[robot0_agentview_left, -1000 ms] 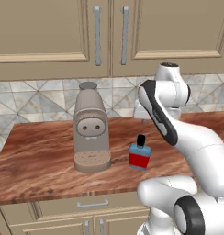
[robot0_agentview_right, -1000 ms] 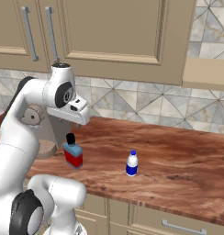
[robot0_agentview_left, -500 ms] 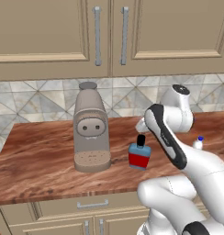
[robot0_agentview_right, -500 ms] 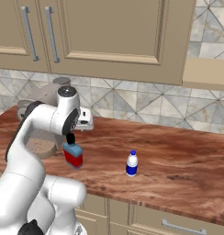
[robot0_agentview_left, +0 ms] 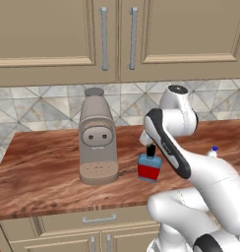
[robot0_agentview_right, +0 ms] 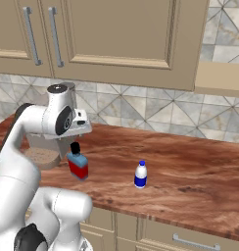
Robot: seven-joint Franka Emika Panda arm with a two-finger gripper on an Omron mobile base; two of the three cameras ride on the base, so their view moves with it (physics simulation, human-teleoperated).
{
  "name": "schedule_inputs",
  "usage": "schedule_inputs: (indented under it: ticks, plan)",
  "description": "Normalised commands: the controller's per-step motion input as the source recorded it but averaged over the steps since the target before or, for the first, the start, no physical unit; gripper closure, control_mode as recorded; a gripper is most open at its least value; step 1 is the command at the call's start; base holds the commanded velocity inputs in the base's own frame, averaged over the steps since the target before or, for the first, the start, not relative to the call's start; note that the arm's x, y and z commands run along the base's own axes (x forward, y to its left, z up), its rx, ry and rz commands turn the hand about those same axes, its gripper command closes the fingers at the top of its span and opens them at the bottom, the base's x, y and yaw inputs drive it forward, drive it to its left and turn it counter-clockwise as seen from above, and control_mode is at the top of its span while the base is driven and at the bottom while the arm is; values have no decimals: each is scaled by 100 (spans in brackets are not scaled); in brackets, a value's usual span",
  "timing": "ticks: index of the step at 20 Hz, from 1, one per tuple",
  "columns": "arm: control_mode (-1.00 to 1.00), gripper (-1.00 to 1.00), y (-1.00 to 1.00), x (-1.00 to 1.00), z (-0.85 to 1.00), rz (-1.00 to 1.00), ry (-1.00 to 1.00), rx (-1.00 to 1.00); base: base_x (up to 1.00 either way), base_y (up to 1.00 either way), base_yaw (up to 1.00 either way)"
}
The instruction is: Place the drinks on the dining counter in a tight cluster.
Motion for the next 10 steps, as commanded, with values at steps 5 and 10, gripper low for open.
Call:
schedule_inputs:
  ticks: [5,10]
  plan:
    - [-100,-100,-17,13,-31,7,0,0,0,0,0]
    - [-100,-100,-10,4,-12,1,6,0,0,0,0]
